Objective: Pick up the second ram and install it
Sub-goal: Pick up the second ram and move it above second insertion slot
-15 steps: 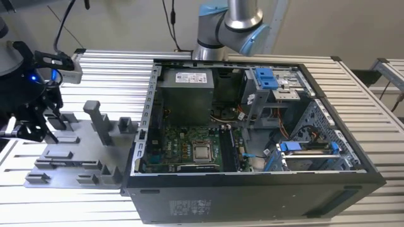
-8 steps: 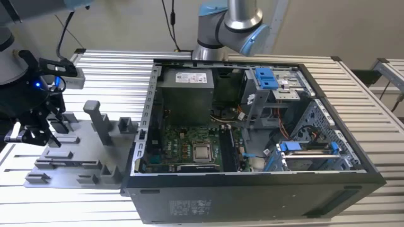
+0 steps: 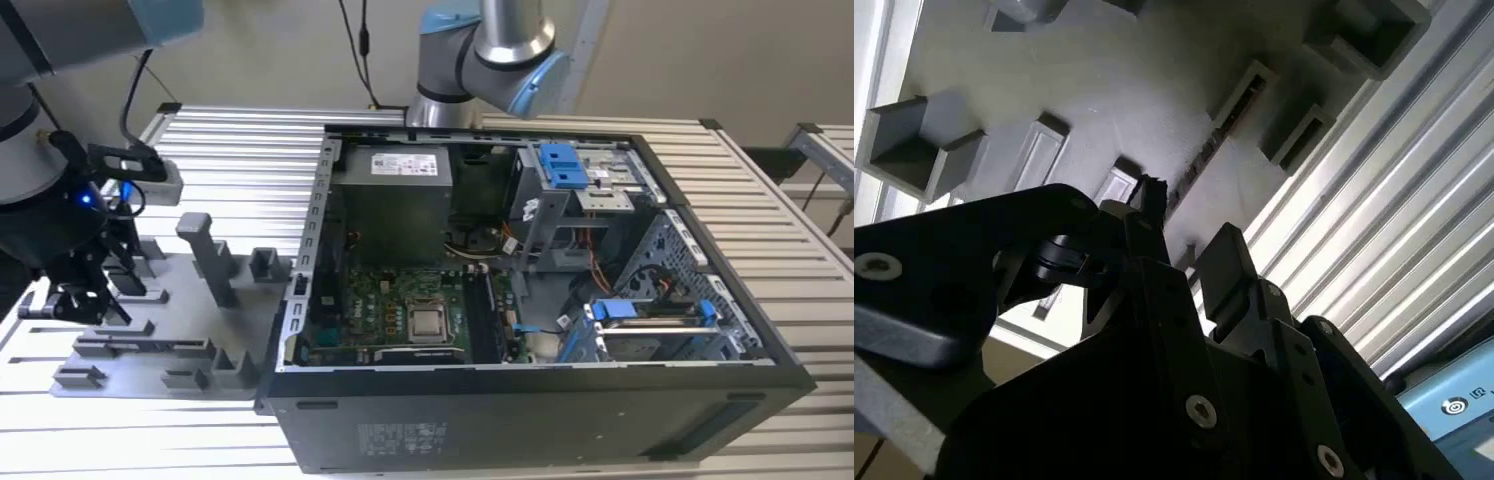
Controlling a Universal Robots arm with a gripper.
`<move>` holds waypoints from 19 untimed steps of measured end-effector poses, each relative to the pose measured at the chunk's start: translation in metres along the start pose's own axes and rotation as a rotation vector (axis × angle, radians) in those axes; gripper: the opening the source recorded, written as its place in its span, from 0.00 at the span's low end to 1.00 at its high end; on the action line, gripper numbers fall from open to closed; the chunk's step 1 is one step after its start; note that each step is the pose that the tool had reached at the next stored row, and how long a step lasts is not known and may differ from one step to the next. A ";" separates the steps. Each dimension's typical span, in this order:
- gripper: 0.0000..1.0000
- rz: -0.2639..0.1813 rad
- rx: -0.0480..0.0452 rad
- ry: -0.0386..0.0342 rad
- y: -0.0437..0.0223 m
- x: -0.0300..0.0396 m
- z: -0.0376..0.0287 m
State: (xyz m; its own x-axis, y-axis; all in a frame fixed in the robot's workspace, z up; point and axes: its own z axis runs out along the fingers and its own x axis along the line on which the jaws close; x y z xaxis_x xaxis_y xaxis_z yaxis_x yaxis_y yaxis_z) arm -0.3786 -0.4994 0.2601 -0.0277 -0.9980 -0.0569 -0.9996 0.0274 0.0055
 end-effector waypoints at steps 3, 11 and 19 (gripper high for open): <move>0.42 -0.008 -0.0076 0.0003 0.0000 0.0018 0.0042; 0.42 -0.015 -0.0170 0.0005 -0.0001 0.0032 0.0181; 0.42 -0.018 -0.0231 0.0007 -0.0002 0.0041 0.0326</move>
State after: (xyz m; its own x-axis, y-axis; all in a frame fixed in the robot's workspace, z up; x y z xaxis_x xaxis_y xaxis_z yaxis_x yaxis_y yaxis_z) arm -0.3786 -0.5016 0.2273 -0.0094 -0.9984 -0.0564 -0.9996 0.0079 0.0275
